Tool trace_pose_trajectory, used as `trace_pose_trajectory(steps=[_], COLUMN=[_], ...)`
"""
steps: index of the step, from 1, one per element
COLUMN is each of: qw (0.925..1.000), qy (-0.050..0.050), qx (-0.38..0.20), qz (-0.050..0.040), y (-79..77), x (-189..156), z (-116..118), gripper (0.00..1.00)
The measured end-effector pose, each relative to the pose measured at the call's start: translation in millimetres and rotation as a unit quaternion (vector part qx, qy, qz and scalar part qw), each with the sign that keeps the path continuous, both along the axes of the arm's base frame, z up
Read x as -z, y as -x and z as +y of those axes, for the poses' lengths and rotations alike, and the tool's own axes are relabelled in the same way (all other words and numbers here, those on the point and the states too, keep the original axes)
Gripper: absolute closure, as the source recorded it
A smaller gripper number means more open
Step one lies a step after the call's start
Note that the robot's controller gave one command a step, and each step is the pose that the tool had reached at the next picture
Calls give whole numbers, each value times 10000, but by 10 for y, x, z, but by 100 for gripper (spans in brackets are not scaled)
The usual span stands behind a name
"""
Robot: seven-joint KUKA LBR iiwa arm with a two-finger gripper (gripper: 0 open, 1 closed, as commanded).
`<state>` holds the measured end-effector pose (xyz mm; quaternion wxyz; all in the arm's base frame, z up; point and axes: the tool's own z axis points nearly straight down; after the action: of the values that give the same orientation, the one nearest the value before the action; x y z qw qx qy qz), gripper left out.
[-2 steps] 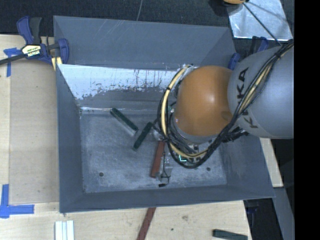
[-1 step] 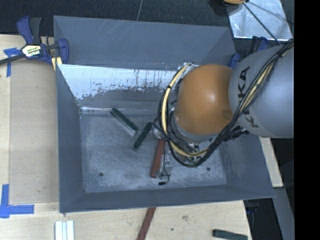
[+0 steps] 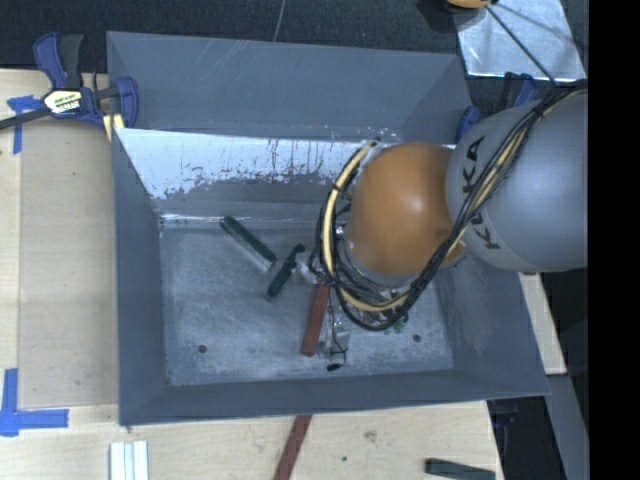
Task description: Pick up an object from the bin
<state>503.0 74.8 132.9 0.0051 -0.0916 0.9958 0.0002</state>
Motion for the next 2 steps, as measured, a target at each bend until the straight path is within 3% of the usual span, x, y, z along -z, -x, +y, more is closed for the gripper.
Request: trace_pose_trajectory(steps=[1,2], qw=[9978,9819], qy=[14,16], qx=[-662,-1895], qz=[60,30], y=[-143,-213], x=[663,628], z=[-253,-164], gripper=[0,0])
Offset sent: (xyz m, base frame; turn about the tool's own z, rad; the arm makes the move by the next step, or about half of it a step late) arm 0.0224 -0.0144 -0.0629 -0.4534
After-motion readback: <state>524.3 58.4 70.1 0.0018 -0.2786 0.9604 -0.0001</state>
